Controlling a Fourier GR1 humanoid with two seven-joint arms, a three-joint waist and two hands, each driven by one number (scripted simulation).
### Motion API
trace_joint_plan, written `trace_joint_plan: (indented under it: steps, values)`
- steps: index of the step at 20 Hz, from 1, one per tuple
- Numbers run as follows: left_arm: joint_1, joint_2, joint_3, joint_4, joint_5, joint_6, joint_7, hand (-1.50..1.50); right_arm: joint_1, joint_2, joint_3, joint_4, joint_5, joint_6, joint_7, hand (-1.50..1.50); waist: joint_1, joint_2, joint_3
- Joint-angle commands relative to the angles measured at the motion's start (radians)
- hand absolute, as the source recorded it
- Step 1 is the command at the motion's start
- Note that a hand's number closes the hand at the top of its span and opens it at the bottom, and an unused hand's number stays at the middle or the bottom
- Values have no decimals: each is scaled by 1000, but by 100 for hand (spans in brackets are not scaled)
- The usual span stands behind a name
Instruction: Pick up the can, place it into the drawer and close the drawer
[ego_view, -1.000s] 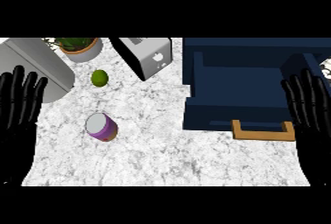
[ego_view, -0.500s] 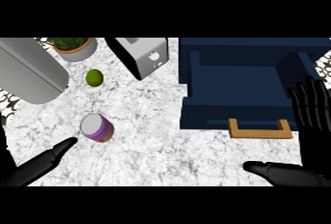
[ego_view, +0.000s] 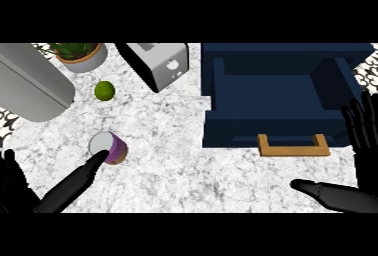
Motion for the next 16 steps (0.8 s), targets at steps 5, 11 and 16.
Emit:
trace_joint_plan:
  steps: [5,11,16]
  values:
    - [-103,-1,-26,63,-158,51,181,-150,50,-14,-50,-56,-36,45,9,-150,-2,-1,-1]
    - [-151,-1,-64,216,-64,157,121,-150,0,-1,-73,31,-30,39,-29,-150,0,0,-2]
    - [-146,-1,-92,362,3,257,47,-150,44,-40,-128,-35,-96,94,-8,-150,-4,0,-2]
